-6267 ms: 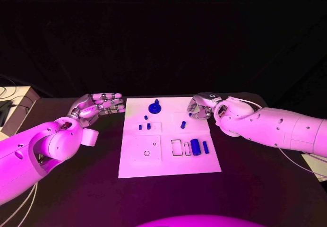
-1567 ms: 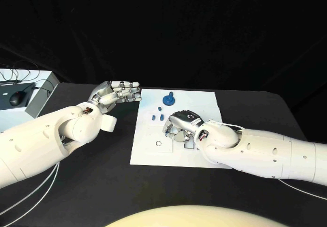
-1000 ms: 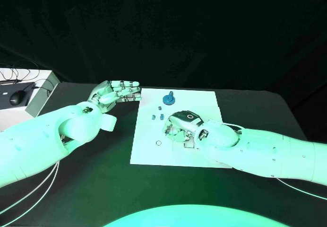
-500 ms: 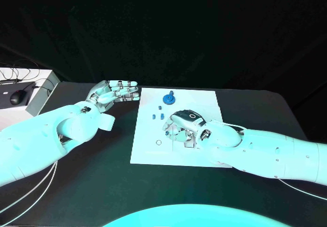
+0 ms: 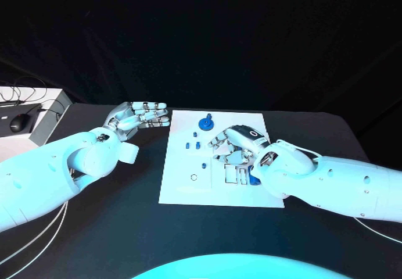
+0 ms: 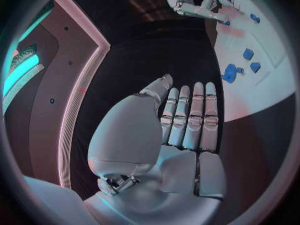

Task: Assemble the parts on the task board

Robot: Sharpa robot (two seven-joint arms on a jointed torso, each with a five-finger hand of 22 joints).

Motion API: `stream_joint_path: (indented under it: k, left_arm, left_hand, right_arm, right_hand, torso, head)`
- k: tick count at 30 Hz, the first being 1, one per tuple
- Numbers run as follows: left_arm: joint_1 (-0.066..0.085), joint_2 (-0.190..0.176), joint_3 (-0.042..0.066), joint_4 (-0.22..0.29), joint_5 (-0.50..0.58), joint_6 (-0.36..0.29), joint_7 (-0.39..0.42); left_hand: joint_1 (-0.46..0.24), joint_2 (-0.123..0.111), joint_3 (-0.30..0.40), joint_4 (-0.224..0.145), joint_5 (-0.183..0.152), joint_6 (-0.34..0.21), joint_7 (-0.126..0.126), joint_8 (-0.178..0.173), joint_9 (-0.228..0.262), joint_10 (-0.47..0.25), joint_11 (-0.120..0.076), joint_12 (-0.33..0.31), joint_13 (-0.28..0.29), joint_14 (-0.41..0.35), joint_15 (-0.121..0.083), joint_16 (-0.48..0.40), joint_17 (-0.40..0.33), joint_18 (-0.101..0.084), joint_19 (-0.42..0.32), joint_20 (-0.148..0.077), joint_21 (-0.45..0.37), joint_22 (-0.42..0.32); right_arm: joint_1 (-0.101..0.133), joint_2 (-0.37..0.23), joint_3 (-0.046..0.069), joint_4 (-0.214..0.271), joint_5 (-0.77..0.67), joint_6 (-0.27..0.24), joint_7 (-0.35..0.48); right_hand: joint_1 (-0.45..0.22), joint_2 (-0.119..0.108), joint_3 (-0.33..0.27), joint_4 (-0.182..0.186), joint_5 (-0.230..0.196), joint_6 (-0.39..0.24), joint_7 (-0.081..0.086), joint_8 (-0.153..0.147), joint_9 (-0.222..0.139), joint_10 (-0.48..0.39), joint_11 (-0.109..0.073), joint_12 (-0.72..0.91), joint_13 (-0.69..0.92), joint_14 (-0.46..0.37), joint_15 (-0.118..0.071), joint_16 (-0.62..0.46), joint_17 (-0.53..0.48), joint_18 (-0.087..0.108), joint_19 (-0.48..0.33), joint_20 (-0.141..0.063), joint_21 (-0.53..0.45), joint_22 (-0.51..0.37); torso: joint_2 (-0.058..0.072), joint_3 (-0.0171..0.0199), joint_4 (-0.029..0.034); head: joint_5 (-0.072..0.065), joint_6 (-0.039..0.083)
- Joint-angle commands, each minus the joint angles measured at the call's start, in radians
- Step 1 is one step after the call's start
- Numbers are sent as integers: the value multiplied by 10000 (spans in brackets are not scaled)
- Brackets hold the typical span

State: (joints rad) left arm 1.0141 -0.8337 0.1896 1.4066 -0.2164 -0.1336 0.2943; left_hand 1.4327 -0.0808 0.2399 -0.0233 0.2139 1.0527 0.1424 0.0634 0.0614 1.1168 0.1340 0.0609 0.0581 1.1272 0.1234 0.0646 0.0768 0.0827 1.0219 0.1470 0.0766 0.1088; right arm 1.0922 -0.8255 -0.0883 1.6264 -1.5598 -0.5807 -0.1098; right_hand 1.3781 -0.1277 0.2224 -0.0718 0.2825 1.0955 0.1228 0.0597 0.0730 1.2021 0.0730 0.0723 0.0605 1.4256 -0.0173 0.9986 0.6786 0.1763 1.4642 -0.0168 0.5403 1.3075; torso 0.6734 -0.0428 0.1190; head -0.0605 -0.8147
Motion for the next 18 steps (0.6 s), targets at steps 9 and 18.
stream_joint_path:
  k: [9, 18]
  left_arm:
    - [-50, -12, 8, 70, 86, 304, 209]
    - [-75, 11, 8, 59, 96, 304, 211]
  left_hand:
    - [11, 5, -50, 14, -29, 64, -51, -6, 5, 146, -48, -16, 3, 3, -50, -32, 3, -10, -11, 47, -32, -47]
    - [12, -1, -36, 18, -29, 66, -40, -6, 5, 143, -45, -17, 3, 1, -50, -32, -1, -13, -6, 44, -29, -69]
  right_arm:
    - [902, -967, 87, -507, 1348, 1659, 441]
    - [1006, -902, 74, -1044, 80, 2600, 208]
  right_hand:
    - [-227, -44, -1282, 85, 404, -288, 66, 30, -11, -573, 170, -57, 10, -58, 56, 233, 112, -13, 540, -99, 518, 484]
    - [387, -397, -2002, 926, 104, -824, -44, 22, -56, -1624, 389, -46, -7, -102, 226, 330, 61, 152, 540, 86, 461, 478]
  torso:
    - [-20, -12, -2]
    - [-4, -4, 26]
  head:
    - [-209, 109]
    - [-205, 126]
